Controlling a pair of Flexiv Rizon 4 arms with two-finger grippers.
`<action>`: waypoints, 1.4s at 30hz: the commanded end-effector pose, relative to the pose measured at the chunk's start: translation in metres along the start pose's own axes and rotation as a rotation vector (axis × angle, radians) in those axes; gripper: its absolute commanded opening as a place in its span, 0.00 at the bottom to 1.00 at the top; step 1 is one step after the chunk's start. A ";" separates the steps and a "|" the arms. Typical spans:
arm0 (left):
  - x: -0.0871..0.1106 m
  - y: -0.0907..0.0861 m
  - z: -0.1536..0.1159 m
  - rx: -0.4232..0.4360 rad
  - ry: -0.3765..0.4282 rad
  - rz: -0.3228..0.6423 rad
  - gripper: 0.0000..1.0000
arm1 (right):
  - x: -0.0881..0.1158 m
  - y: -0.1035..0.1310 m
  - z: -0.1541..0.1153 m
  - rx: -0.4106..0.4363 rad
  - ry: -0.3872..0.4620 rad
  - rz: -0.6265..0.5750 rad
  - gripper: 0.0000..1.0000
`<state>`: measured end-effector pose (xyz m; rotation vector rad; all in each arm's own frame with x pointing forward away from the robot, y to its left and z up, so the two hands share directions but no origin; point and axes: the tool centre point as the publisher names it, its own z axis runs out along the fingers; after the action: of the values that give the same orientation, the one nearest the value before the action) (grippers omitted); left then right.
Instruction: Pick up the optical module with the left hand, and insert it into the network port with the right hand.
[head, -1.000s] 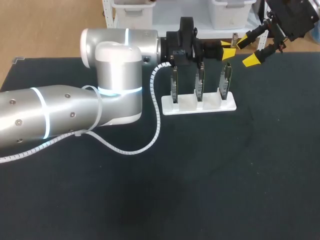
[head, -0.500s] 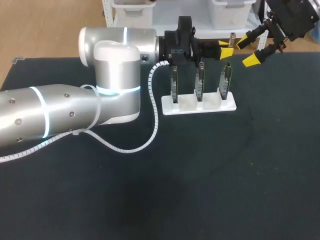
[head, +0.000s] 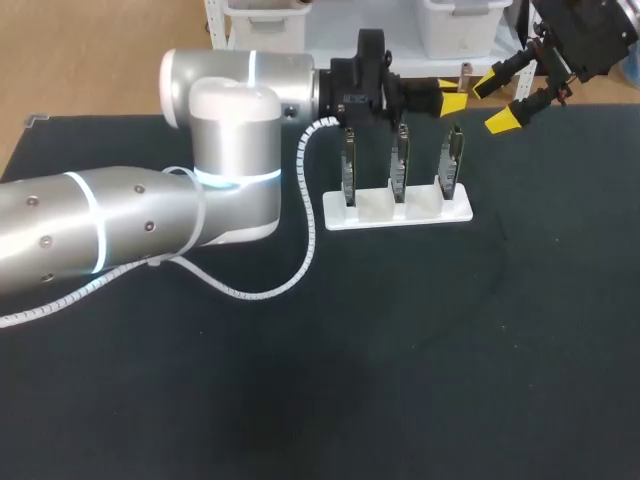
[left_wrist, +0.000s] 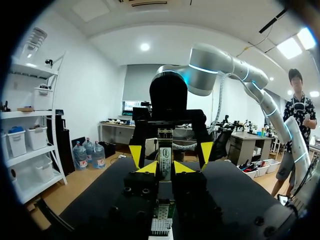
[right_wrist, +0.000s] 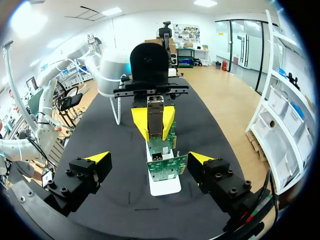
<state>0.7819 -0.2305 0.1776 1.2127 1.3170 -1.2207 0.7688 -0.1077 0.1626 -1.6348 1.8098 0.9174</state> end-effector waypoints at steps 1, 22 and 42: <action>-0.001 0.007 0.004 0.014 0.009 -0.005 0.00 | 0.000 0.001 0.000 0.003 0.000 0.000 1.00; 0.003 0.001 0.006 0.011 -0.007 -0.011 0.00 | 0.000 0.001 0.000 0.003 0.000 0.000 1.00; 0.003 -0.002 0.007 0.013 -0.005 -0.011 0.00 | 0.000 0.001 0.000 0.003 0.000 0.000 1.00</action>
<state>0.7801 -0.2370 0.1743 1.2121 1.3135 -1.2433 0.7688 -0.1077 0.1626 -1.6348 1.8098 0.9174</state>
